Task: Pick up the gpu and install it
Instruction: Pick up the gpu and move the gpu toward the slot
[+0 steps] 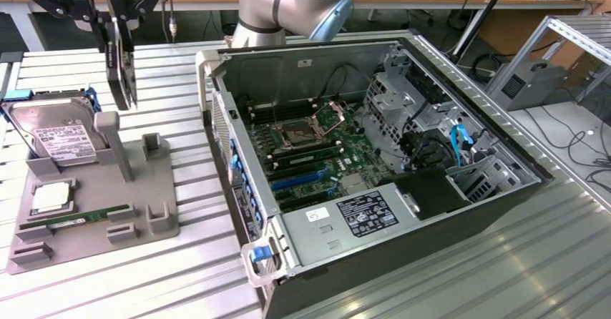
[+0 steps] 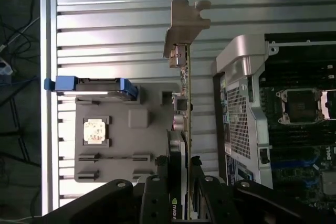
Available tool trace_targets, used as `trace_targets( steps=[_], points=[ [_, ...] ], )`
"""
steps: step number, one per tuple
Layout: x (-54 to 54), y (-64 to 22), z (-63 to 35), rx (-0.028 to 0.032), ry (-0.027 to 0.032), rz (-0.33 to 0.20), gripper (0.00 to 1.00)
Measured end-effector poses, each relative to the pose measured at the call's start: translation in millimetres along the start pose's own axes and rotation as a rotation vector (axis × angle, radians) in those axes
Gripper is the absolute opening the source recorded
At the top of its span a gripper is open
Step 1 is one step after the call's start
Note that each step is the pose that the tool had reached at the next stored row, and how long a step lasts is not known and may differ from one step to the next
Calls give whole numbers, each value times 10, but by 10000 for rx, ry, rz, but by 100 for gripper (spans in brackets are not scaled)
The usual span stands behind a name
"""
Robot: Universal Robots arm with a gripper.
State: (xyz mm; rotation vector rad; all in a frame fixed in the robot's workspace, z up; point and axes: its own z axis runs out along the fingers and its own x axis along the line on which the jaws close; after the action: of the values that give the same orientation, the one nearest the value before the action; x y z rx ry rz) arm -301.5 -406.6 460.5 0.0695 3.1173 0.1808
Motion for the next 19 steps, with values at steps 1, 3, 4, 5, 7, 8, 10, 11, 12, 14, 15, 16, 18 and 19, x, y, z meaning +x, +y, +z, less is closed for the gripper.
trace_targets(
  steps=[1, 3, 4, 5, 7, 8, 10, 11, 12, 14, 15, 16, 18, 19],
  points=[
    [0, 0, 0, 220, -8, -29, 27],
    [0, 0, 0, 694, -23, -91, 27],
    [0, 0, 0, 846, -26, -118, 27],
    [0, -1, 0, 848, -27, -118, 27],
    [0, 0, 0, 849, -25, -118, 27],
    [0, 0, 0, 849, -25, -117, 27],
    [-13, 1, 0, 849, -25, -117, 27],
    [-32, 2, 0, 849, -25, -117, 27],
    [-53, 2, 1, 848, -26, -117, 27],
    [-86, 4, 1, 849, -25, -118, 27],
    [-98, 4, 2, 848, -26, -118, 27],
    [-107, 5, 2, 848, -26, -118, 27],
    [-140, 6, 3, 848, -26, -117, 27],
    [-155, 7, 3, 849, -25, -118, 27]
  ],
)
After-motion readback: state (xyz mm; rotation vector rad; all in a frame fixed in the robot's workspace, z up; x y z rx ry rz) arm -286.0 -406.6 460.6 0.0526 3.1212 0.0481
